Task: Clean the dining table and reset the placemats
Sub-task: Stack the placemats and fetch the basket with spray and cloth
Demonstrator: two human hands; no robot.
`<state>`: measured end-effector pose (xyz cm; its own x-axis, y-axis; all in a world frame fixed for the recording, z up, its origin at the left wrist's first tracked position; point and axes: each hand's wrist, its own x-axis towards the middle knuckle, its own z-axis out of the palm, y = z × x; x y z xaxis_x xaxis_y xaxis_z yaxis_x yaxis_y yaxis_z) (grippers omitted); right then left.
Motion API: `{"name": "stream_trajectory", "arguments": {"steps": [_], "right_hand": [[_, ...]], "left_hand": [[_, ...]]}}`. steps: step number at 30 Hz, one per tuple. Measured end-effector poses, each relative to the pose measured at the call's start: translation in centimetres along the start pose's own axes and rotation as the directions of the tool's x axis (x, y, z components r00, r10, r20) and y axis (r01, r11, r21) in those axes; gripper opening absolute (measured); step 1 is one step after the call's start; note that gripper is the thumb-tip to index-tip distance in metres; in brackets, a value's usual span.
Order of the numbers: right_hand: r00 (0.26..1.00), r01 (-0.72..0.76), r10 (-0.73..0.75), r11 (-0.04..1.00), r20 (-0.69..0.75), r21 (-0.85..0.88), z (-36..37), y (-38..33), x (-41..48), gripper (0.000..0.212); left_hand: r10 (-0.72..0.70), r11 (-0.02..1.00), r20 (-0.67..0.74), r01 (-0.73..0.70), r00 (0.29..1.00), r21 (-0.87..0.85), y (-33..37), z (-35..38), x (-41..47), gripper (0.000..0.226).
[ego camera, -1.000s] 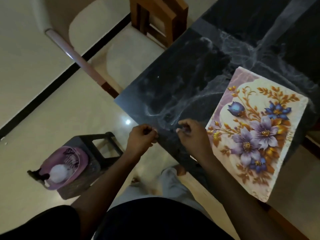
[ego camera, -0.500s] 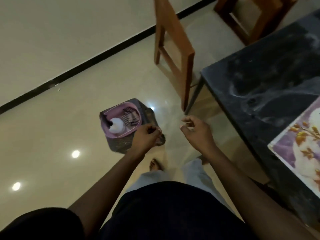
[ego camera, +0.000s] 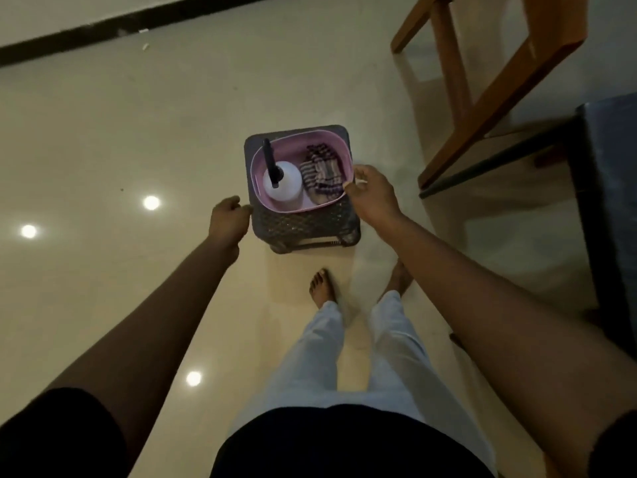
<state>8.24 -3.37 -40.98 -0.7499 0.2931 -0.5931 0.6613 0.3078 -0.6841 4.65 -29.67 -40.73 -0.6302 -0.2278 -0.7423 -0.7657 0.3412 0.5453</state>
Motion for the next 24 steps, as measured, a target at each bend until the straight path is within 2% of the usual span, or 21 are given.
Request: {"name": "stream_trajectory", "arguments": {"steps": [3, 4, 7, 9, 13, 15, 18, 24], "right_hand": [[0.999, -0.049, 0.049, 0.999, -0.002, 0.017, 1.5, 0.3, 3.4, 0.038], [0.998, -0.063, 0.063, 0.998, -0.007, 0.021, 2.0, 0.5, 4.6, 0.036], [0.994, -0.106, 0.107, 0.994, -0.029, 0.035, 3.0, 1.3, 7.5, 0.032], [0.991, -0.121, 0.123, 0.992, -0.053, 0.039, 3.3, 1.5, 8.3, 0.032], [0.980, -0.147, 0.163, 0.980, -0.112, 0.137, 2.3, 0.7, 6.5, 0.021], [0.972, -0.152, 0.182, 0.969, -0.149, 0.192, 0.7, 0.5, 4.9, 0.025], [0.965, -0.137, 0.200, 0.936, -0.168, 0.325, -2.6, 1.3, 1.9, 0.031], [0.929, 0.028, 0.149, 0.884, -0.338, 0.467, -12.5, 3.2, -6.5, 0.021]], "left_hand": [[-0.061, 0.992, 0.024, 0.063, 0.998, -0.111, 1.3, 0.8, 2.7, 0.009], [-0.070, 0.991, 0.031, 0.073, 0.997, -0.108, 1.6, 1.1, 3.8, 0.018], [-0.033, 0.991, 0.058, 0.040, 0.998, -0.129, 1.9, 1.5, 6.2, 0.008], [-0.029, 0.990, 0.041, 0.034, 0.999, -0.138, 1.9, 1.8, 6.9, 0.011], [0.009, 0.997, -0.016, -0.010, 1.000, -0.077, 2.7, 2.4, 5.2, 0.019], [0.073, 0.996, -0.028, -0.075, 0.997, -0.054, 3.5, 2.2, 3.8, 0.018], [0.188, 0.982, 0.030, -0.187, 0.982, -0.039, 5.6, 2.1, 0.7, 0.019], [0.381, 0.924, 0.211, -0.375, 0.900, -0.069, 12.2, 6.1, -8.0, 0.019]]}}
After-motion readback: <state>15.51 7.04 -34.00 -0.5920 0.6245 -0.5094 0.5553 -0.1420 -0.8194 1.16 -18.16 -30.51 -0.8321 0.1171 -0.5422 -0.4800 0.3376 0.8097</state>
